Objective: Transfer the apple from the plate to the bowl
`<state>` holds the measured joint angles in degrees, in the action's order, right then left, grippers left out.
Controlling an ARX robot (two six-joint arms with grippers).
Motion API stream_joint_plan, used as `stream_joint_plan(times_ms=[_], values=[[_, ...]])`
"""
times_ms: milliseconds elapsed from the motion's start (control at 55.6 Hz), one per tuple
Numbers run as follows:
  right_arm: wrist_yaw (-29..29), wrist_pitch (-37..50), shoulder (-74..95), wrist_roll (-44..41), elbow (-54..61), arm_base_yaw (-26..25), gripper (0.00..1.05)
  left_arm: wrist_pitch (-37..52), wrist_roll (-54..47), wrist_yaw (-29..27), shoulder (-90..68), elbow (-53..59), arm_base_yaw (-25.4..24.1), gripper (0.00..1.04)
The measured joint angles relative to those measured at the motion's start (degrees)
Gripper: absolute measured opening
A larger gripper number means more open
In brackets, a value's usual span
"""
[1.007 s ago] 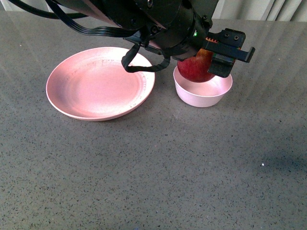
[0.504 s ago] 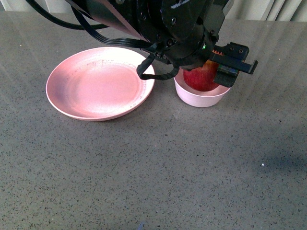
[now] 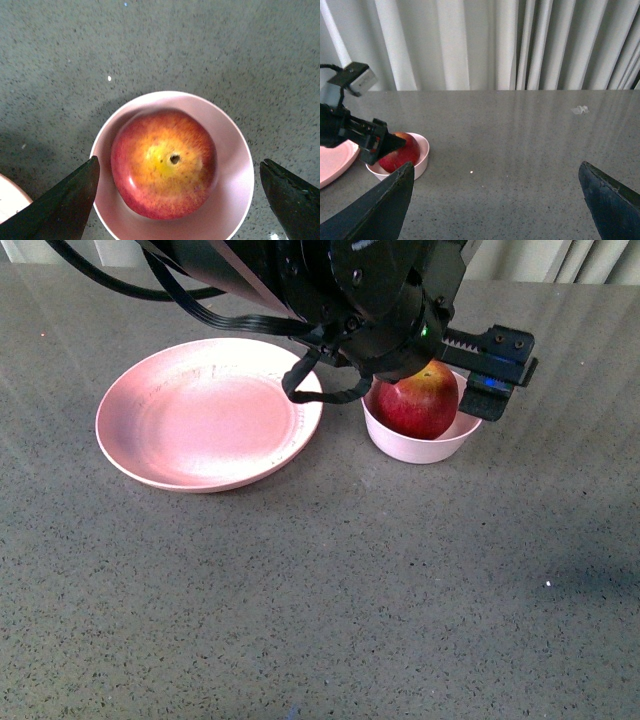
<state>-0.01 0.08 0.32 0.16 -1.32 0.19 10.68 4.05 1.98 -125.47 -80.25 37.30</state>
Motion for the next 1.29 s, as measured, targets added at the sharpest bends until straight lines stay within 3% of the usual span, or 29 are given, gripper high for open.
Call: stream_joint_plan(times_ms=[288,378,450,612,845,1133,1187,1295], values=[[0.0,0.0,0.0,0.0,0.0,0.0,0.96,12.5,5.0,3.3,19.7,15.6,-6.1,0.96],[-0.2,0.0,0.0,0.0,0.0,0.0,0.96,27.7,1.4,-14.0,24.7,24.5,-8.3,0.82],[-0.1,0.0,0.0,0.0,0.0,0.0,0.96,36.2,-0.9,-20.3,30.3,33.2,-12.2,0.72],[0.1,0.0,0.0,0.0,0.0,0.0,0.96,42.9,-2.7,-15.3,46.1,52.5,-25.0,0.43],[0.0,0.0,0.0,0.0,0.0,0.0,0.96,43.1,-3.2,-10.5,54.8,64.2,-28.5,0.02],[0.0,0.0,0.0,0.0,0.0,0.0,0.96,38.0,-3.5,-6.7,69.1,73.3,-32.5,0.02],[0.0,0.0,0.0,0.0,0.0,0.0,0.96,36.0,-3.5,-2.6,72.4,74.4,-35.2,0.02],[0.0,0.0,0.0,0.0,0.0,0.0,0.96,37.9,-3.6,-2.3,73.9,77.5,-37.0,0.02]])
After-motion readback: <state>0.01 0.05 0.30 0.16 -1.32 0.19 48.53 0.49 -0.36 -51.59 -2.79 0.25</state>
